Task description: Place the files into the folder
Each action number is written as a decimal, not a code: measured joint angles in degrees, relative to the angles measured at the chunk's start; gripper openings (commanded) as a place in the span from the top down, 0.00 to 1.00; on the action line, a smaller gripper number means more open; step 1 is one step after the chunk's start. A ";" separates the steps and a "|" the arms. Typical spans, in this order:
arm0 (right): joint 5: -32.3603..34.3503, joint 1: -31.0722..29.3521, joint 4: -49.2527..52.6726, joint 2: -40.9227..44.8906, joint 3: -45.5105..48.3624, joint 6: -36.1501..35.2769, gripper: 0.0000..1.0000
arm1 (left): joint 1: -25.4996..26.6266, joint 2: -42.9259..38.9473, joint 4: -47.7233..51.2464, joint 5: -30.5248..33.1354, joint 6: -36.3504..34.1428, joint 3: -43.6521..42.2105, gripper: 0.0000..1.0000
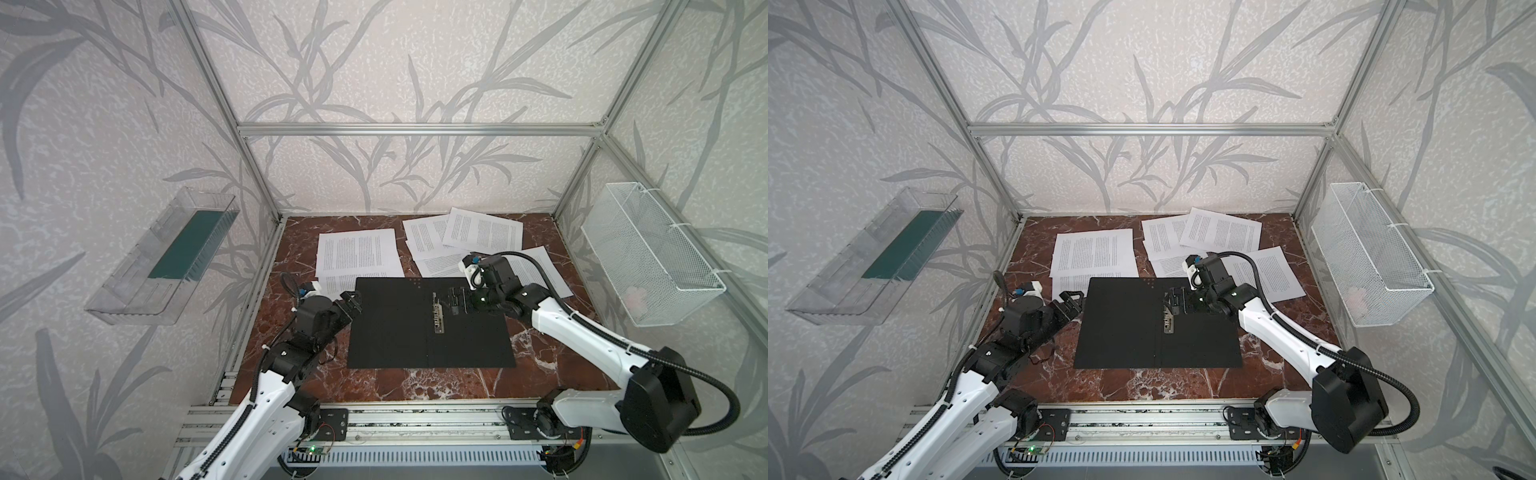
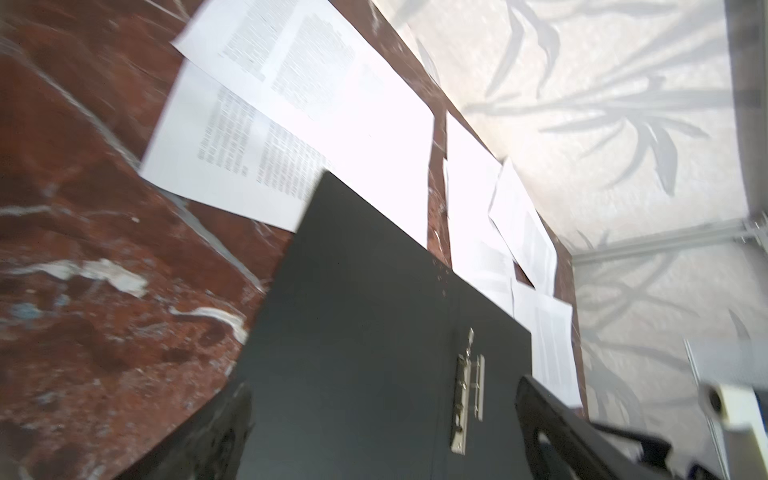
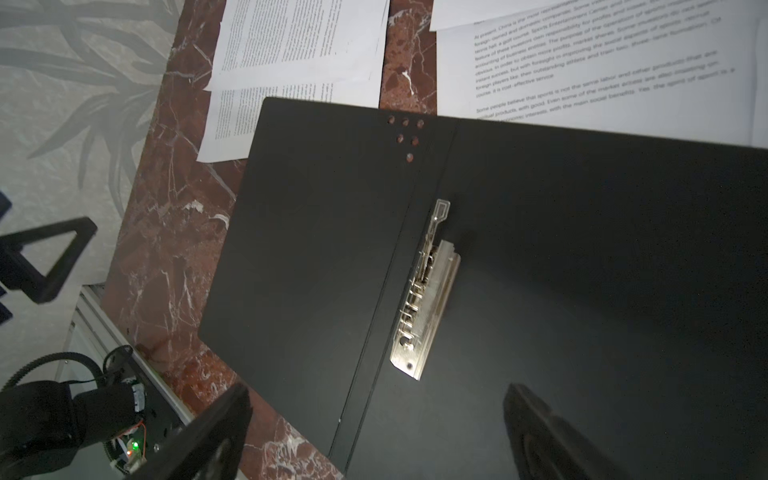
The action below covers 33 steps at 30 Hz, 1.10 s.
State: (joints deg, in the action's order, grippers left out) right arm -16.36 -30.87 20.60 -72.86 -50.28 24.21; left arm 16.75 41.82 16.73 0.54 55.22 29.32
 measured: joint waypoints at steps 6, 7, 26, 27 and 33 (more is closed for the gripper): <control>1.60 -0.70 -6.67 5.38 6.62 -0.70 0.01 | -10.25 14.12 -0.94 -2.45 -0.74 4.90 0.01; 2.56 -1.27 -8.66 5.75 8.44 -0.74 0.01 | -11.39 16.70 -1.51 -2.95 -1.29 6.23 0.03; 4.00 -6.38 -26.25 6.12 17.38 -0.24 0.01 | -27.06 58.03 -3.45 -16.50 -16.55 36.79 0.13; 3.82 -6.43 -26.80 6.12 17.38 -0.22 0.01 | -27.71 59.82 -3.34 -17.35 -17.53 38.25 0.13; 2.19 -6.84 -29.92 6.12 17.88 -0.02 0.01 | -31.21 68.96 -3.48 -23.98 -20.87 41.22 0.13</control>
State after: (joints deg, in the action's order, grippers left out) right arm -14.17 -37.71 -9.32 -66.74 -32.40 24.18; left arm -14.46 110.78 13.26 -23.44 34.35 70.54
